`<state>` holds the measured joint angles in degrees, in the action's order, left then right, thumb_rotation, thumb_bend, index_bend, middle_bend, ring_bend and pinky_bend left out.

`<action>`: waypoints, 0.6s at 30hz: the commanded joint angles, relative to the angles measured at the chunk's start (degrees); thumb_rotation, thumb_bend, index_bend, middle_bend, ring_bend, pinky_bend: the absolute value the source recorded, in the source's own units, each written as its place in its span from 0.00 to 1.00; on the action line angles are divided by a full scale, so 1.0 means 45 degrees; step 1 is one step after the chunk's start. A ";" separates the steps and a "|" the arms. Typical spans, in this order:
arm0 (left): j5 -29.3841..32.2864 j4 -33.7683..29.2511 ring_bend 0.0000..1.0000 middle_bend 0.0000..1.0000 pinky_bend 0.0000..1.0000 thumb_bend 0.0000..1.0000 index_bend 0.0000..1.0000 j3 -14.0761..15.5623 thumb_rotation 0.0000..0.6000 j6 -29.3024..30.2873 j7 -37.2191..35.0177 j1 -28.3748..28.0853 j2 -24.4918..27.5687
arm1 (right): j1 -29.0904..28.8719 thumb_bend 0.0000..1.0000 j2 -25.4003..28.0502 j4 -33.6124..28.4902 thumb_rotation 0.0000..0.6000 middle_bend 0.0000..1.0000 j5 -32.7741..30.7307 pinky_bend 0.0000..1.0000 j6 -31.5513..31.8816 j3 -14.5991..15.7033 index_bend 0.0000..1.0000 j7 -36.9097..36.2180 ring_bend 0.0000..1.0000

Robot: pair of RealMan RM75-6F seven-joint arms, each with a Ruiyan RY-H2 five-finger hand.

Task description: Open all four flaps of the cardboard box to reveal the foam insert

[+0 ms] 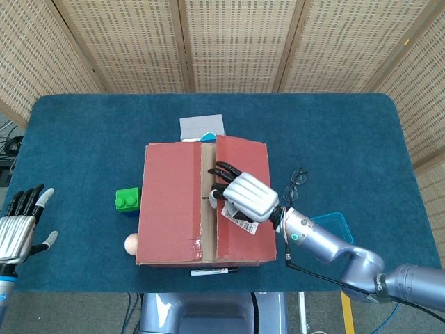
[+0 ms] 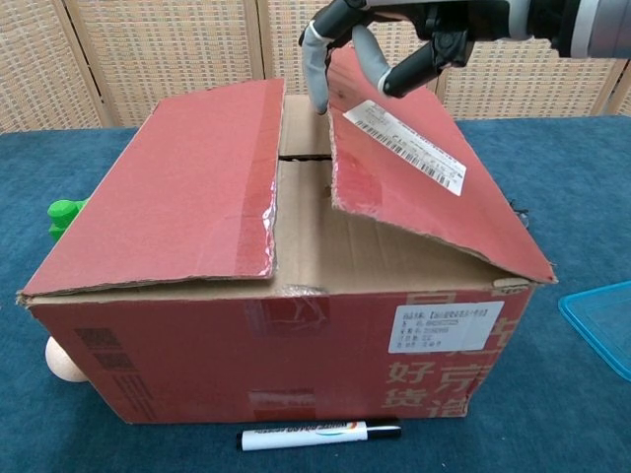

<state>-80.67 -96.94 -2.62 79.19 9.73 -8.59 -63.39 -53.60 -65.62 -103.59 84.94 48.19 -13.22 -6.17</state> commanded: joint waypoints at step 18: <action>-0.0172 -0.0112 0.00 0.00 0.00 0.31 0.06 -0.0156 1.00 0.0175 0.0091 -0.0135 0.0121 | 0.0398 1.00 0.2834 -0.1161 1.00 0.54 -0.0450 0.00 0.0046 -0.0564 0.48 -0.0510 0.11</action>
<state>-81.47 -97.44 -3.31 79.95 10.10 -9.20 -62.86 -52.01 -53.24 -108.81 83.07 48.53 -15.90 -8.72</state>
